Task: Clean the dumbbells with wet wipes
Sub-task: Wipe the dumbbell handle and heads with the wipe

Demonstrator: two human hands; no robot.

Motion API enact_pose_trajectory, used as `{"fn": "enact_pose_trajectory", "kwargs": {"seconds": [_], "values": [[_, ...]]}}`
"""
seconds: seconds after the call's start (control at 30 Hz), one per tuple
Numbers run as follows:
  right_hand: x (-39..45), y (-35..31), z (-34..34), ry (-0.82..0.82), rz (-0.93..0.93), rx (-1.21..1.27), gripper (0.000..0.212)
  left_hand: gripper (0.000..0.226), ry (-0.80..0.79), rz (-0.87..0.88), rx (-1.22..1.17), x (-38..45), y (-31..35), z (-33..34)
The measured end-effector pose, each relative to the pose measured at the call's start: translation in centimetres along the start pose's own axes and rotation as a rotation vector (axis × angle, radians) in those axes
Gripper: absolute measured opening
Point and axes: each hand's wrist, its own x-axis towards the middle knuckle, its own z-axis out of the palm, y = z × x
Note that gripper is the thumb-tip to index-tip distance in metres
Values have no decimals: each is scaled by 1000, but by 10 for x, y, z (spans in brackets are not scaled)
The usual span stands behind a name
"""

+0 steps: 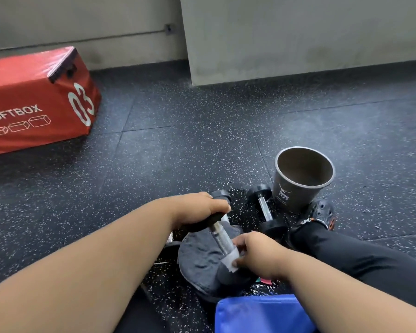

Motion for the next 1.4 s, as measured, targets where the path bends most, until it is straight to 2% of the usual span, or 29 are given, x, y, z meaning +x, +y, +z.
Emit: {"fn": "enact_pose_trajectory", "kwargs": {"seconds": [0.07,0.13,0.2,0.33,0.47,0.67,0.77,0.87,0.93,1.03,1.13,1.2,1.3,1.4], "values": [[4,1,-3,-47,-28,76,28,59,-19,22,33,8,-2,-3],[9,1,-6,-84,-63,132,18,79,-19,26,82,15,-6,-5],[12,2,-9,-124,-93,178,28,90,-22,29,117,20,-10,-5],[20,0,-18,-220,-66,288,45,84,-43,28,107,32,-18,-10],[19,-7,-25,-253,-48,288,49,69,-63,50,107,34,-20,-15],[13,-10,-21,-196,11,50,36,71,-78,68,108,35,-21,-16],[9,-12,-11,-79,103,24,31,74,-71,65,106,33,-19,-16],[5,-19,0,108,201,-165,44,69,-76,61,110,29,-16,-15],[3,-22,8,168,214,-301,51,70,-80,49,112,27,-15,-15],[2,-18,10,192,195,-170,36,77,-71,51,96,27,-14,-13],[4,-12,3,66,179,108,17,75,-62,39,83,30,-15,-13],[4,-11,-5,-18,129,175,9,72,-52,44,81,29,-14,-13],[6,-16,-11,-90,74,196,5,61,-49,65,56,28,-11,-14],[10,-17,-7,-129,84,249,11,49,-60,85,30,26,-6,-14]]}}
